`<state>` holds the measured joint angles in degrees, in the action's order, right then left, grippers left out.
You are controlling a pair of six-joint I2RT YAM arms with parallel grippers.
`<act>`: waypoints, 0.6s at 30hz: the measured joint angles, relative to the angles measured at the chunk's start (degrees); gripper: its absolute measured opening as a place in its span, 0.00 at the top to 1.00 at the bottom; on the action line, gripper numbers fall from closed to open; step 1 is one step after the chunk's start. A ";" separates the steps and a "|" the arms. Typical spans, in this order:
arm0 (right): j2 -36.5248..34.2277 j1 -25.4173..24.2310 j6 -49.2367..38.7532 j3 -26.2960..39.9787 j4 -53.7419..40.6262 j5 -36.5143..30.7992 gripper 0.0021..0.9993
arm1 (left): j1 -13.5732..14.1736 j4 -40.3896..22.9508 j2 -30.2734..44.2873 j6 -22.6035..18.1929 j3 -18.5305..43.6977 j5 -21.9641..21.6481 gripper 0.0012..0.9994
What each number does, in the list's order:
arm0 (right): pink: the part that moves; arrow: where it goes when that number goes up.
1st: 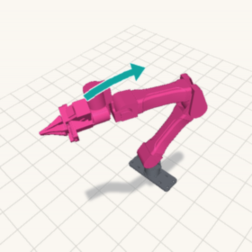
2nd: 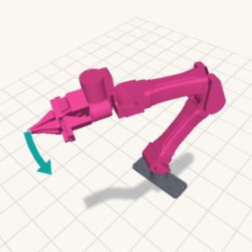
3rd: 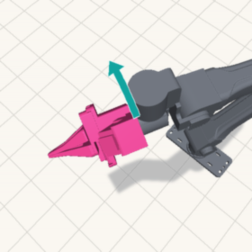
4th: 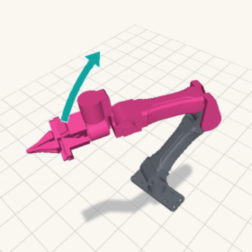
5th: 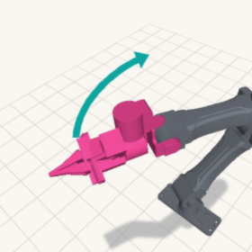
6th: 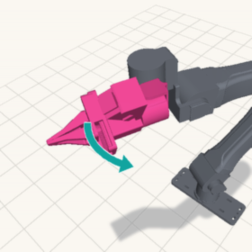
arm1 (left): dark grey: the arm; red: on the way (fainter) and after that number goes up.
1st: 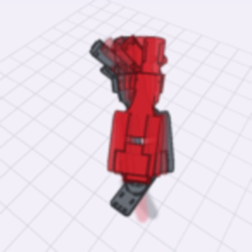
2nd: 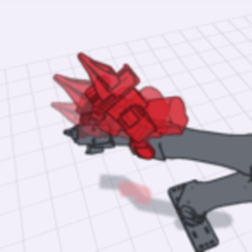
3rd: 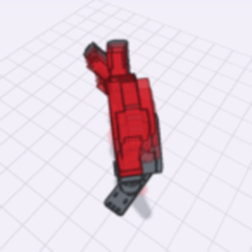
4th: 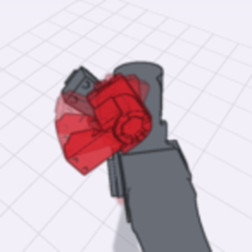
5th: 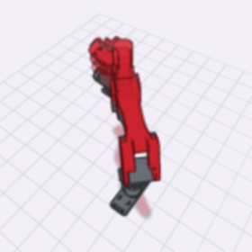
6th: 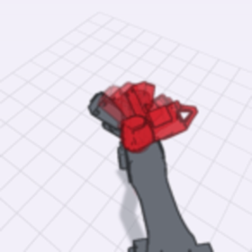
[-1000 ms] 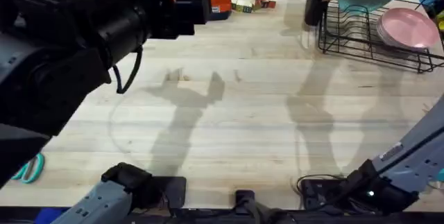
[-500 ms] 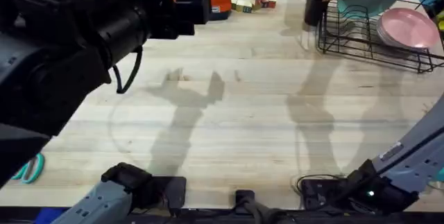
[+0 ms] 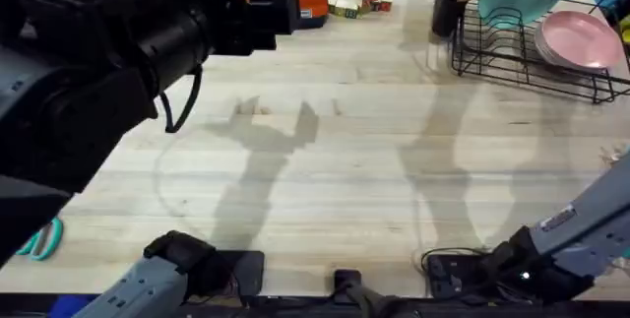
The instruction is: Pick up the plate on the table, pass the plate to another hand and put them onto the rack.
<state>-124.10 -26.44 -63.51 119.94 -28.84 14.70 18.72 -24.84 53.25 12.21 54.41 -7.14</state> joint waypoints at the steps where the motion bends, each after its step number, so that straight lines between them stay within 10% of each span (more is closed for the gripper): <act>1: 1.29 0.00 0.03 0.00 -0.63 0.04 0.61 | 0.00 -0.02 0.00 0.00 0.00 0.00 0.01; 6: 8.10 0.00 0.02 0.02 -4.89 0.91 0.56 | 0.00 0.00 0.00 -0.01 0.00 0.00 0.01; 11: 13.22 0.00 -0.17 0.02 -8.75 1.68 0.02 | 0.00 0.00 0.00 -0.02 0.00 0.00 0.01; 18: 19.59 0.26 -0.15 0.02 -15.77 1.70 0.00 | 0.00 0.00 0.00 0.00 0.00 0.00 0.00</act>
<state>-104.50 -26.18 -63.67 119.96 -44.61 16.40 18.72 -24.84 53.25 12.21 54.41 -7.14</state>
